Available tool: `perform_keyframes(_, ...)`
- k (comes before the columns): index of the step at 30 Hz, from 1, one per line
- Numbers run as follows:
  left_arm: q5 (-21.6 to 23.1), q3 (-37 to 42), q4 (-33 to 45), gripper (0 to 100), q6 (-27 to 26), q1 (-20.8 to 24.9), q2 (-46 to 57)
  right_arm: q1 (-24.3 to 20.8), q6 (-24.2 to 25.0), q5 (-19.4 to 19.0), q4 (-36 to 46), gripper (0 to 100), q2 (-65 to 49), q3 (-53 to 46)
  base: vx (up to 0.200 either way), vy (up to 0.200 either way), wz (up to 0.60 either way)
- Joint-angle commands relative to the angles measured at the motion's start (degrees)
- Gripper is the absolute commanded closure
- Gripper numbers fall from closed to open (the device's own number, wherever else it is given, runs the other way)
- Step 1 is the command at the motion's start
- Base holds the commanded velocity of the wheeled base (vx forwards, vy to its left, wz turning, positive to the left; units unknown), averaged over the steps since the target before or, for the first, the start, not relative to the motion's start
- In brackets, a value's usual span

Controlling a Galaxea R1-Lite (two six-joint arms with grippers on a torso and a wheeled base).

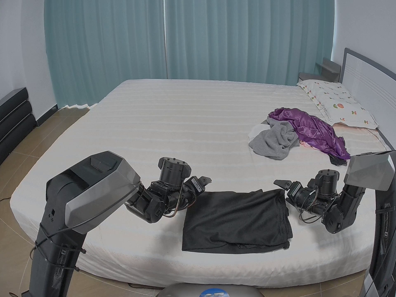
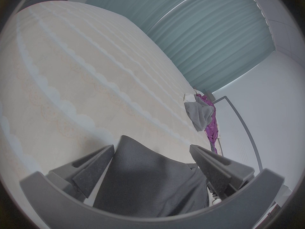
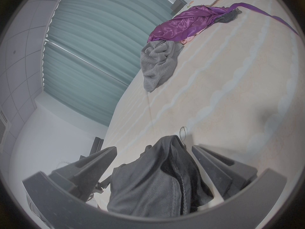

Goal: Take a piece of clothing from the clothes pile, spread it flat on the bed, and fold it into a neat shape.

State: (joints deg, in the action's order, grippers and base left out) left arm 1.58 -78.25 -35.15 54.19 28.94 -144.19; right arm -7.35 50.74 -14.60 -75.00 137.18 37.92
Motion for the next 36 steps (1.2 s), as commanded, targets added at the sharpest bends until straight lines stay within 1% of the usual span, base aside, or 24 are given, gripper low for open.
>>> perform_keyframes(1, -0.27, -1.38, 0.43, 0, 0.04, 0.24, -1.71, -0.12, -0.02, 0.1, 0.03, 0, 0.28, -0.4, 0.0, 0.0, 0.0)
perform_keyframes(2, -0.27, -1.38, 0.34, 100, 0.04, 0.24, -1.71, -0.12, -0.02, 0.1, 0.11, 0, 0.28, -0.31, 0.0, 0.0, 0.0)
perform_keyframes(5, -1.41, -1.29, 0.34, 100, 0.13, 0.15, -1.71, -0.3, -0.02, 0.1, 0.2, 0, 0.37, -0.31, 0.0, 0.0, 0.0)
perform_keyframes(6, -3.43, -1.2, 0.17, 100, 0.13, -0.02, -1.71, -0.56, -0.02, 0.1, 0.2, 0, 0.37, -0.22, 0.0, 0.0, 0.0)
perform_keyframes(9, -7.47, -0.85, -0.01, 100, 0.31, -0.11, -1.8, -1.26, -0.11, 0.19, 0.29, 0, 0.46, 0.13, 0.0, 0.0, 0.0)
perform_keyframes(14, -9.06, -0.23, -0.1, 100, 0.83, -0.55, -1.62, -1.88, -0.11, 0.28, 0.38, 0, 0.98, 1.63, 0.0, 0.0, 0.0)
perform_keyframes(16, -10.73, -0.23, -0.1, 100, 1.18, -1.34, -1.62, -1.88, -0.11, 0.28, 0.55, 0, 1.16, 2.33, 0.0, 0.0, 0.0)
perform_keyframes(20, -11.25, -0.23, -0.19, 100, 1.54, -1.78, -1.44, -1.88, -0.11, 0.37, 2.31, 0, 1.42, 4.35, 0.0, 0.0, 0.0)
perform_keyframes(24, -11.34, -0.32, -0.27, 100, 2.85, -2.05, -1.36, -1.79, -0.2, 1.24, 4.68, 0, 1.33, 6.9, 0.0, 0.0, 0.0)
perform_keyframes(31, -11.34, -0.41, -0.27, 100, 3.12, -2.05, -1.36, -2.23, -0.64, 1.33, 4.86, 0, 3.0, 9.18, 0.0, 0.0, 0.0)
perform_keyframes(32, -11.34, -0.41, -0.27, 100, 3.12, -2.05, -1.36, -2.23, -0.64, 1.33, 4.86, 100, 3.0, 9.18, 0.0, 0.0, 0.0)
perform_keyframes(35, -11.34, -0.5, -0.36, 100, 3.12, -2.05, -1.44, -2.58, -1.52, 1.42, 5.83, 100, 3.97, 9.62, 0.0, 0.0, 0.0)
perform_keyframes(36, -11.34, -0.59, -0.27, 100, 3.12, -2.05, -1.44, -2.58, -2.84, 1.42, 6.79, 100, 4.06, 9.62, 0.0, 0.0, 0.0)
